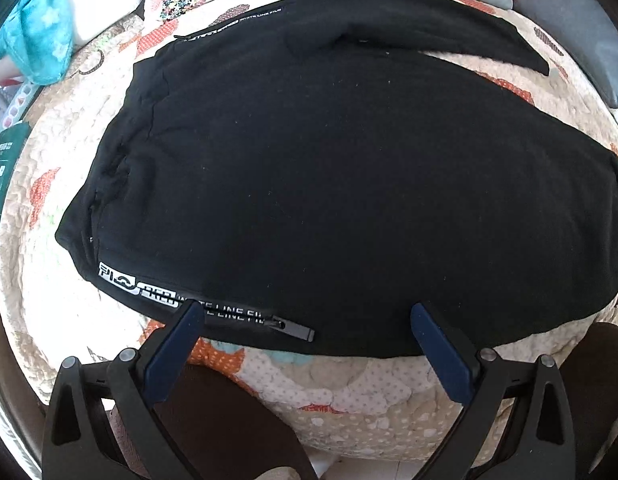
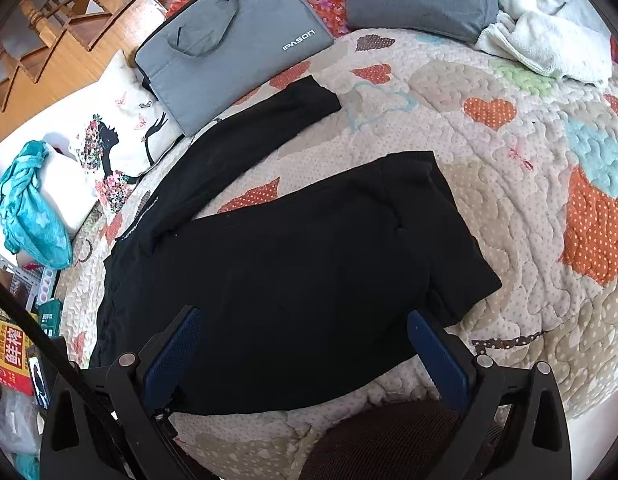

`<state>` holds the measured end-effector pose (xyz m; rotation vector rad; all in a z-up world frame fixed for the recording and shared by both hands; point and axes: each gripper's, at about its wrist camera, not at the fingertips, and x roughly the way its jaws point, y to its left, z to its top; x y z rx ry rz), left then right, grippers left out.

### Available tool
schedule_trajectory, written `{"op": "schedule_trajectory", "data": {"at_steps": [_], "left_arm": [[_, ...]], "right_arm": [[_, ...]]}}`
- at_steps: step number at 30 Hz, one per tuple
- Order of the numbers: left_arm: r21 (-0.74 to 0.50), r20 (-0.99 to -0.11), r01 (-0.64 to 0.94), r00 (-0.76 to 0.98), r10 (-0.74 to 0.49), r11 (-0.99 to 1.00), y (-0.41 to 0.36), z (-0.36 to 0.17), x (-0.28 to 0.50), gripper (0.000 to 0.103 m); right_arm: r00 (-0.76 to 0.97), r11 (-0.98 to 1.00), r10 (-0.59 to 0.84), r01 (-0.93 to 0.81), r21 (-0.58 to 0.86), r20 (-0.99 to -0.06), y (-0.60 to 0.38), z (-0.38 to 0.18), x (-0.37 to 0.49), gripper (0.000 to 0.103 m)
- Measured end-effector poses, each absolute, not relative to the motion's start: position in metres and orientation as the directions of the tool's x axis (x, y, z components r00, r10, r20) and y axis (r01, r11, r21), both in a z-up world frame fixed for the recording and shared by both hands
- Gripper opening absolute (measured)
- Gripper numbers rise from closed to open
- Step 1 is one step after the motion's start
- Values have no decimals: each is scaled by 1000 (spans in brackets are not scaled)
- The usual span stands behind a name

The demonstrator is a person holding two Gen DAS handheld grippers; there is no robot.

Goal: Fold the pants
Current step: 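Move both grippers toward the waistband of the black pants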

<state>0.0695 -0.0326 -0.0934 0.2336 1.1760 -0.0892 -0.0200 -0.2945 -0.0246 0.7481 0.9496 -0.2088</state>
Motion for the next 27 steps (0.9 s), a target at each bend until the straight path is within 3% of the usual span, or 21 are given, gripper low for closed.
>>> {"op": "schedule_trajectory", "data": {"at_steps": [17,27], "left_arm": [[17,-927,192,370,-57,981,-14,-99,67,103],[9,-902,216,424,-85,976,-11,-101,49,103]], "right_arm": [[576,701,180,493,515,-797,-300,-33,-22,103],[579,696,173,501,514,-797,-298,-33,-25,103]]}}
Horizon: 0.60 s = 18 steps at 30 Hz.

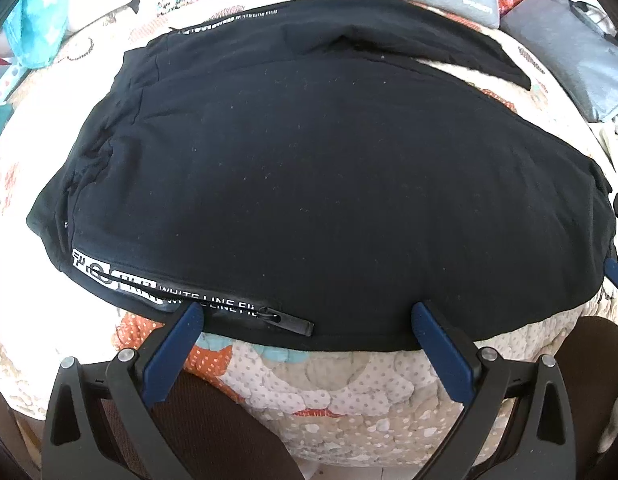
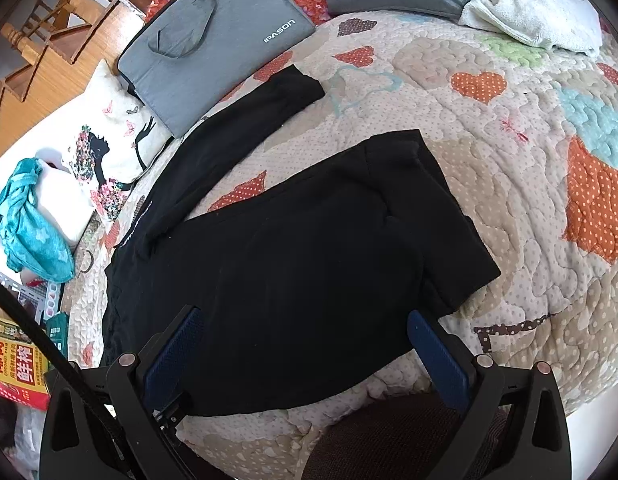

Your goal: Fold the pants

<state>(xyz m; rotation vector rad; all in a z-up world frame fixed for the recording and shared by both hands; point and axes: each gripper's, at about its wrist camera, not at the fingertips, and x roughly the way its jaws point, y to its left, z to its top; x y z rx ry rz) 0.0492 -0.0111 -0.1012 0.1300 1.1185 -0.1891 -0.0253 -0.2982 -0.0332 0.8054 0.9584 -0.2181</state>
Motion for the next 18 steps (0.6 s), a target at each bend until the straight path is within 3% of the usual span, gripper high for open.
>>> {"op": "schedule_trajectory", "data": {"at_steps": [8,10,13,18], "left_arm": [[14,-873,223,477,-96,975,-9,-95,15,103],[6,-862,230,495,-111,973,-8,-90,4,95],[-28,-846,234,513,-147,972,-6,-70,-10,86],[-109,-763,197,612,-209,974,31,-1,-34,85]], "right_arm": [[571,704,174,498,507,-802,-297,-35,-23,103],[569,709,175,493,504,-803,-296,-35,-22,103],[552,713,224,469,521,-803,-296,-36,-17,103],[601,760,248,366,538,-760,-297,3,-14,103]]}}
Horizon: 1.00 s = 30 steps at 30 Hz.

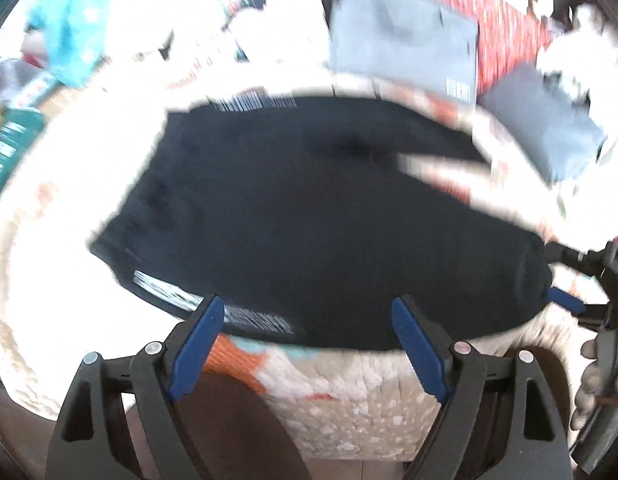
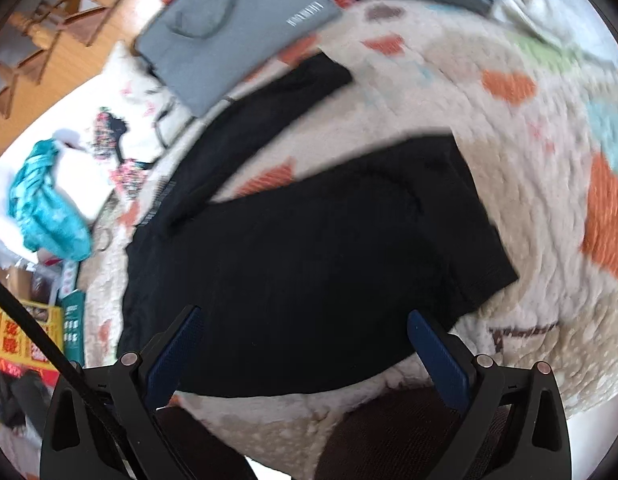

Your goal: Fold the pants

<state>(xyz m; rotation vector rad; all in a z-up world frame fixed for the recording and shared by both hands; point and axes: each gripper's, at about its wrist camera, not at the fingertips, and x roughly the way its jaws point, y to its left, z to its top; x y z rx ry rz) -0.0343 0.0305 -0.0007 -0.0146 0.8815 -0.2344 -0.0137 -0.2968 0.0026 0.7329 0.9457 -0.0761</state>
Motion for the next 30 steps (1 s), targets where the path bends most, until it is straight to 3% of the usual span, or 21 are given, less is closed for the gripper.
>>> {"op": "schedule_trajectory", "data": {"at_steps": [3,6,8,10,11,13,18,23,30], "left_arm": [[-101,-686,155,705,-182,983,66,47,-46,85],[-75,-633,87,766,-115,993,97,78,-56,85],[-33,-597,32,801,-46,999,113,93,-63,85],[-18,-573,3,819,-12,1000,129,102,-58,86],[-28,-568,-2,823,-14,1000,136,107,-55,86],[-64,-560,-3,828,-33,998,147,117,-49,86],[-99,-556,3,829,-58,995,162,142,-14,86],[-127,-586,40,803,-108,991,163,148,42,88],[-84,-712,50,695,-95,995,141,94,143,89]], "right_arm": [[740,880,56,281,384,-670,-285,79,-20,103],[905,947,-158,253,199,-395,-263,153,-47,103],[937,944,-202,264,198,-284,-263,178,-55,103],[909,921,-145,267,282,-390,-273,182,-36,103],[882,903,-31,226,365,-470,-282,174,-19,103],[846,866,35,240,439,-532,-291,159,-4,98],[876,865,8,235,443,-482,-294,149,-3,98],[793,708,329,152,690,-513,-310,116,40,100],[648,821,308,189,539,-696,-298,76,104,98]]}}
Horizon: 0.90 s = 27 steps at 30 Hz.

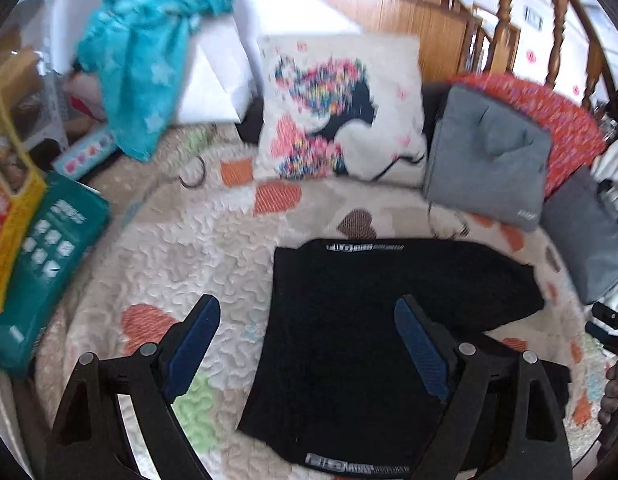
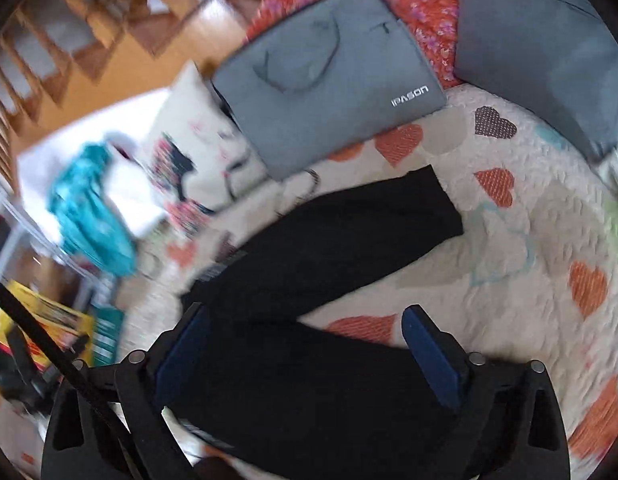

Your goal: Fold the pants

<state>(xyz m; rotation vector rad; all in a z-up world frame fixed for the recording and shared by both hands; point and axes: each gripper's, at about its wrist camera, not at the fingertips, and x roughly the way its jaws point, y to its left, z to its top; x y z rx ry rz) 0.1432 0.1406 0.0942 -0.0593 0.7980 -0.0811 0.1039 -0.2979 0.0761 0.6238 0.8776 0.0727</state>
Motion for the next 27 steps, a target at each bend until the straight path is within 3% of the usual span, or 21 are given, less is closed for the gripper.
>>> {"op": "schedule_trajectory", "data": {"at_steps": [12,21,27], "left_arm": [[-46,-822,135,558,-114,990,98,4,287,89],[-45,-861,327,467,-203,944,81,-36,373,89],[14,-897,460,399,-193,888,66,-69,392,90]], "right_arm": [[523,947,241,60,317,-818,-301,20,250,94],[436,967,252,-146,209,-864,-281,-16,351,92],[365,954,256,-244,173,-895,-261,-41,368,89]]}}
